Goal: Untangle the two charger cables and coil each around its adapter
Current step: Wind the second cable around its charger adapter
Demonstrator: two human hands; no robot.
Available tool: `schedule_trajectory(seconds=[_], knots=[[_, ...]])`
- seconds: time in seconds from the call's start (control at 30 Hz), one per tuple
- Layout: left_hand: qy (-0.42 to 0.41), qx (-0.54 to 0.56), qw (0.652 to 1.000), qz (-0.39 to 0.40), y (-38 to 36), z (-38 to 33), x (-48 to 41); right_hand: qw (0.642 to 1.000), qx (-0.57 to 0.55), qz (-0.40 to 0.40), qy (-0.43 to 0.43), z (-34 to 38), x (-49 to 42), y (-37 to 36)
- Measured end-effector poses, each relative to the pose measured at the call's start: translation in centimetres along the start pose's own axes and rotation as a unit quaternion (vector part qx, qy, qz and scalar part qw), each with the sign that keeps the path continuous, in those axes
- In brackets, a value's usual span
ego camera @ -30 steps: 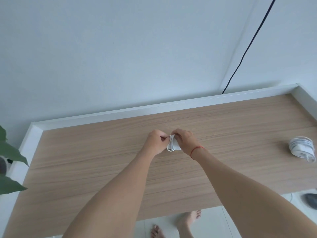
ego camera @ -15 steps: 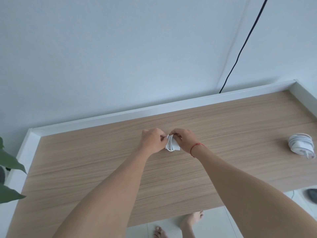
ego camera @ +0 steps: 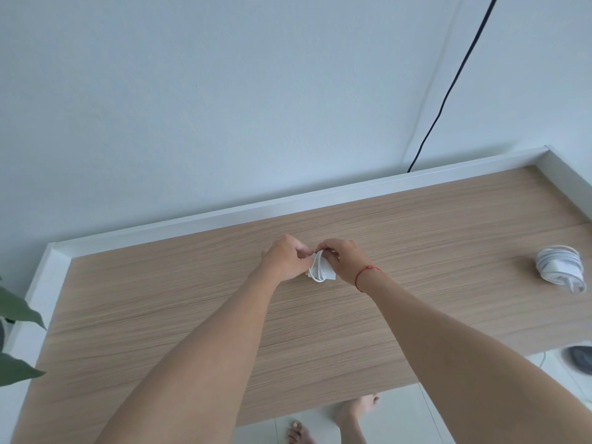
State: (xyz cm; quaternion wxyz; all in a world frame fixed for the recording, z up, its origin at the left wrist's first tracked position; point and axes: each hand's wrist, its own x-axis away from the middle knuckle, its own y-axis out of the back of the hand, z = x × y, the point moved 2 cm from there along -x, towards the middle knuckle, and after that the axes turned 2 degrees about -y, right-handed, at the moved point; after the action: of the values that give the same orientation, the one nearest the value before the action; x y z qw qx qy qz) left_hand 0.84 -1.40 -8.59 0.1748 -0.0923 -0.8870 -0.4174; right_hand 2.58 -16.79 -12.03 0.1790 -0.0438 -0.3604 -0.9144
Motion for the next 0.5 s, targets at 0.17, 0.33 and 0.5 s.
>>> schedule_trajectory(seconds=[0.17, 0.33, 0.5], knots=[[-0.019, -0.018, 0.998, 0.059, 0.5, -0.9, -0.3, 1.000, -0.011, -0.002, -0.006, -0.1, 0.1, -0.2], [-0.021, -0.053, 0.996, 0.074, 0.6, -0.9, -0.4, 1.000, -0.017, -0.021, -0.007, -0.2, 0.2, -0.5], [0.014, 0.077, 0.993, 0.088, 0.3, 0.0, -0.1, 0.999, -0.023, -0.036, -0.004, -0.3, 0.2, -0.6]])
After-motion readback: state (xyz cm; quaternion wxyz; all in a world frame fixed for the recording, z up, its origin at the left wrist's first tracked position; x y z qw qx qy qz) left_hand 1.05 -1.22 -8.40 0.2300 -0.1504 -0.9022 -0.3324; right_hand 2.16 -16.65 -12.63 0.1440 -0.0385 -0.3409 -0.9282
